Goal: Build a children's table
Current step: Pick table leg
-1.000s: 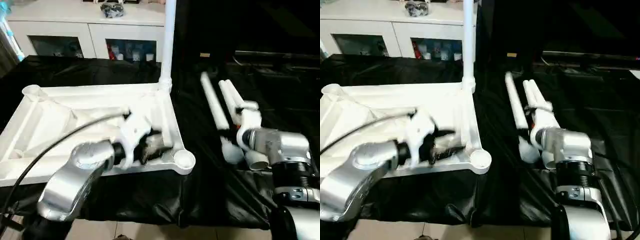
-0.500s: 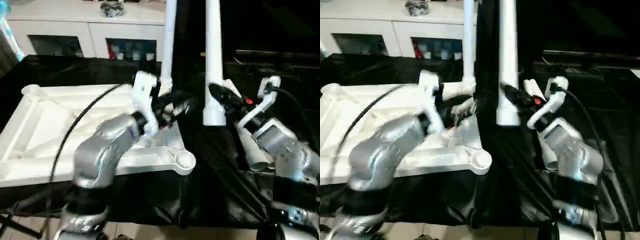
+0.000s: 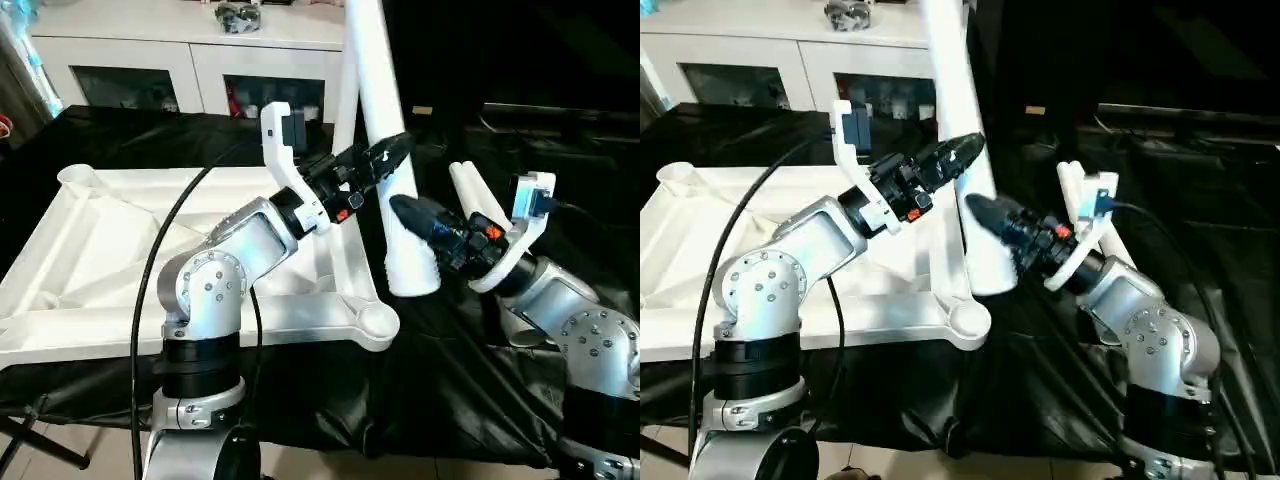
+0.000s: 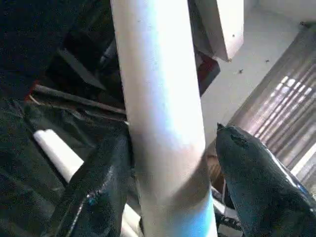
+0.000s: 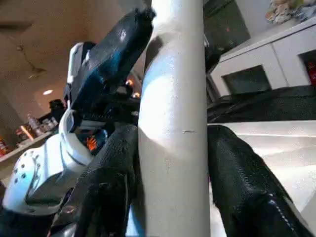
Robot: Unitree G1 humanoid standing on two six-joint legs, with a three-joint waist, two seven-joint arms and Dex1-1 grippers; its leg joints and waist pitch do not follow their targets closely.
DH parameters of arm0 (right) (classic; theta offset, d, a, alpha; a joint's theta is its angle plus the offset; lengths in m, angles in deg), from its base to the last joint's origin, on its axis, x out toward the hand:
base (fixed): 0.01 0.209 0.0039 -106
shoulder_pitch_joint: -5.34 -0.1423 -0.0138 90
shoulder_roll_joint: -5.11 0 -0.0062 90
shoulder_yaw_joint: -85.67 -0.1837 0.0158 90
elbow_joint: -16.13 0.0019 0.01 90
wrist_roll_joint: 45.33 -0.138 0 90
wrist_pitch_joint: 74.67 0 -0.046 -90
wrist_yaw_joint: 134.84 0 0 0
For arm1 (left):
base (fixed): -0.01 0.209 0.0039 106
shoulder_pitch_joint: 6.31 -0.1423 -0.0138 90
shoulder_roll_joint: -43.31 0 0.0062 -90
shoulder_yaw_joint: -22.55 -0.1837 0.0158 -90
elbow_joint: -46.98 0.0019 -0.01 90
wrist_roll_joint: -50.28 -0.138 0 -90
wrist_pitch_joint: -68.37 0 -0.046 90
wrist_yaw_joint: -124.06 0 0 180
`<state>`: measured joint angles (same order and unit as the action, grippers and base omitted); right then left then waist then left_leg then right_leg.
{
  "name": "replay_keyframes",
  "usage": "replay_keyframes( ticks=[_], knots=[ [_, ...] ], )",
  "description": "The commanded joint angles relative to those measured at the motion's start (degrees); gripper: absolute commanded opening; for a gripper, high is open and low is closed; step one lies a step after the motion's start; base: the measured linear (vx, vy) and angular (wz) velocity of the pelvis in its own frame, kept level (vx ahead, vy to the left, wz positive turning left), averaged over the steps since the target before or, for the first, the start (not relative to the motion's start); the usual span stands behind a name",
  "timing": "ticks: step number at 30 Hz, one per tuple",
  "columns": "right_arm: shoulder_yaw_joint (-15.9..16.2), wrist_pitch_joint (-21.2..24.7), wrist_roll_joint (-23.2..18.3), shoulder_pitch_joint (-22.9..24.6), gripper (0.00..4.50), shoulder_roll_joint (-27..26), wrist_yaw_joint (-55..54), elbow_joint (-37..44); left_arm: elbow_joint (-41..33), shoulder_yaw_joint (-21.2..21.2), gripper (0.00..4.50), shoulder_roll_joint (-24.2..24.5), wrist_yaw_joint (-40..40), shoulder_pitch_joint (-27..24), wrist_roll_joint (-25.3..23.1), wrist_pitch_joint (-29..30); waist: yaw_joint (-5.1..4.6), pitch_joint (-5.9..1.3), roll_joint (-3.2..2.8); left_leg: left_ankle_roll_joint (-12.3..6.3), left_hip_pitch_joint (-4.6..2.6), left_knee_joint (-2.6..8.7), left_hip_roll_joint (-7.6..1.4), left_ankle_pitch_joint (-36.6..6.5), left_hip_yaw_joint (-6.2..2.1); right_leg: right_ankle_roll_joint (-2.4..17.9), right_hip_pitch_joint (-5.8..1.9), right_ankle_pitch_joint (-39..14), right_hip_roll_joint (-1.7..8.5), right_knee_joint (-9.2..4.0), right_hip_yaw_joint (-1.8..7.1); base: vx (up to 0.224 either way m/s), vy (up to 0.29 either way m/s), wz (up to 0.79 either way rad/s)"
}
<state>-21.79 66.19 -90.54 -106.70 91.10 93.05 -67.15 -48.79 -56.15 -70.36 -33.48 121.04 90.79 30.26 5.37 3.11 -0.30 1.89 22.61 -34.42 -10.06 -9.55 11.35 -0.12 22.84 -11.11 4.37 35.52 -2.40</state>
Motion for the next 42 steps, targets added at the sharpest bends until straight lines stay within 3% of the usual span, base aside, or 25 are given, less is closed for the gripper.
replay_keyframes(
  ticks=[1,3,5,7,8,10,11,15,23,26,28,30,33,37,39,42],
  knots=[
    [0.5,0.0,-0.5,0.2,1.86,0.4,0.3,1.4,-0.7,0.1,2.98,-1.5,-0.8,1.7,2.3,0.9,0.31,-3.96,0.70,-1.22,-1.18,3.58,-2.48,-8.7,-1.49,9.1,-2.45,-13.4,3.40,-5.07,1.86,0.000,0.000,0.00],
    [1.1,-0.3,-0.2,0.3,1.86,0.8,0.7,1.4,-0.8,-0.1,2.98,-1.4,-0.9,1.7,2.6,1.2,0.31,-3.99,0.76,-1.40,-1.12,3.61,-2.51,-8.2,-1.52,9.1,-2.53,-12.7,3.40,-5.01,1.83,0.000,0.000,0.00],
    [3.0,-1.4,1.0,0.5,1.86,1.5,0.6,1.9,-0.7,-0.8,2.64,-1.2,-1.8,1.7,2.0,1.8,0.28,-4.06,0.69,-1.59,-1.14,3.57,-2.59,-7.3,-1.51,9.3,-2.55,-11.1,3.32,-4.90,1.81,0.000,0.000,0.00],
    [6.1,-3.3,3.7,0.8,1.86,2.1,0.2,2.5,0.4,-0.5,2.61,-1.5,-4.5,2.3,0.5,1.7,0.22,-4.18,0.53,-1.50,-1.10,3.52,-2.75,-6.7,-1.61,9.6,-2.56,-8.9,3.32,-4.67,1.78,0.000,0.000,0.00],
    [6.1,-3.3,3.7,0.8,1.86,2.1,0.2,2.5,0.4,-0.5,2.33,-1.5,-4.5,2.3,0.5,1.7,0.17,-4.11,0.59,-1.50,-1.09,3.53,-2.69,-6.7,-1.55,9.5,-2.55,-8.6,3.26,-4.72,1.82,0.000,0.000,0.00],
    [10.4,-5.7,7.6,0.9,1.86,1.6,-1.0,2.8,3.5,0.3,2.33,-1.7,-9.7,3.8,-2.3,1.0,0.15,-4.11,0.36,-1.56,-1.08,3.52,-2.60,-7.0,-1.60,9.5,-2.59,-8.5,3.32,-4.72,1.80,0.000,0.000,0.00],
    [10.4,-5.7,7.6,0.9,1.86,1.6,-1.0,2.8,3.5,0.3,2.18,-1.7,-9.7,3.8,-2.3,1.0,0.02,-4.04,0.49,-1.17,-1.04,3.59,-2.60,-7.6,-1.63,9.0,-2.52,-9.3,3.36,-4.87,1.81,0.000,0.000,0.00],
    [16.5,-11.7,16.1,-0.7,1.84,-0.1,-6.9,0.7,8.4,1.4,1.97,-1.4,-17.7,5.6,-7.1,-2.5,-0.18,-4.13,0.26,0.05,-1.14,3.75,-2.65,-8.5,-1.84,8.6,-2.53,-10.2,3.37,-4.94,1.75,0.000,0.000,0.00],
    [19.8,-15.5,21.0,-2.1,1.84,-3.0,-11.8,-1.0,9.6,2.3,1.91,-2.1,-23.3,6.4,-8.5,-4.4,-0.26,-4.16,0.43,-0.98,-1.05,3.69,-2.62,-8.1,-1.70,10.1,-2.66,-6.2,3.35,-4.55,1.84,0.000,0.000,0.00],
    [20.5,-16.5,21.8,-2.3,1.84,-3.3,-12.9,-1.3,9.5,1.6,1.90,-2.1,-23.8,6.3,-9.0,-4.9,-0.18,-4.15,0.23,-1.09,-1.20,3.68,-2.71,-8.2,-1.72,10.1,-2.53,-6.6,3.35,-4.56,1.86,0.000,0.000,0.00],
    [20.7,-16.7,21.7,-2.4,1.84,-3.3,-12.7,-1.4,9.4,1.5,1.90,-2.2,-23.3,6.1,-8.6,-4.9,-0.23,-4.07,0.25,-0.94,-1.15,3.75,-2.66,-9.0,-1.68,10.0,-2.58,-7.8,3.41,-4.72,1.87,0.000,0.000,0.00],
    [20.3,-16.0,20.5,-2.6,2.38,-3.3,-11.7,-1.4,9.1,1.2,1.90,-2.0,-22.2,5.8,-8.1,-4.9,-0.25,-4.06,0.26,-0.72,-1.16,3.75,-2.64,-9.5,-1.69,9.7,-2.57,-8.5,3.39,-4.79,1.90,0.000,0.000,0.00],
    [19.2,-14.5,18.8,-2.6,2.61,-1.8,-9.5,-2.2,7.9,-1.2,1.90,0.4,-16.2,5.0,-6.4,-4.5,-0.20,-4.08,0.26,-0.86,-1.16,3.78,-2.63,-9.3,-1.71,9.5,-2.61,-8.2,3.32,-4.71,1.89,0.000,0.000,0.00],
    [19.2,-9.3,13.5,-1.4,2.96,3.6,0.4,-1.9,6.3,-3.7,1.89,4.8,-5.5,3.5,-1.9,-1.7,0.06,-4.18,0.10,-1.69,-1.12,3.64,-2.62,-8.1,-1.67,10.6,-2.83,-6.0,3.32,-4.34,1.89,0.000,0.000,0.00],
    [20.3,-9.3,13.2,-1.0,3.14,5.8,3.4,-2.0,5.2,-5.4,1.89,7.1,-0.4,2.9,-0.3,-0.2,0.03,-4.22,0.18,-2.16,-1.12,3.47,-2.65,-7.4,-1.58,11.7,-2.76,-4.0,3.42,-4.17,1.84,0.000,0.000,0.00],
    [21.7,-10.9,14.5,-1.1,3.40,8.0,5.9,-2.9,3.9,-7.7,1.89,9.9,6.8,2.1,1.4,1.5,0.05,-4.14,0.19,-2.07,-1.18,3.54,-2.67,-7.7,-1.50,12.2,-2.71,-5.9,3.49,-4.21,1.87,0.000,0.000,0.00]
  ],
)
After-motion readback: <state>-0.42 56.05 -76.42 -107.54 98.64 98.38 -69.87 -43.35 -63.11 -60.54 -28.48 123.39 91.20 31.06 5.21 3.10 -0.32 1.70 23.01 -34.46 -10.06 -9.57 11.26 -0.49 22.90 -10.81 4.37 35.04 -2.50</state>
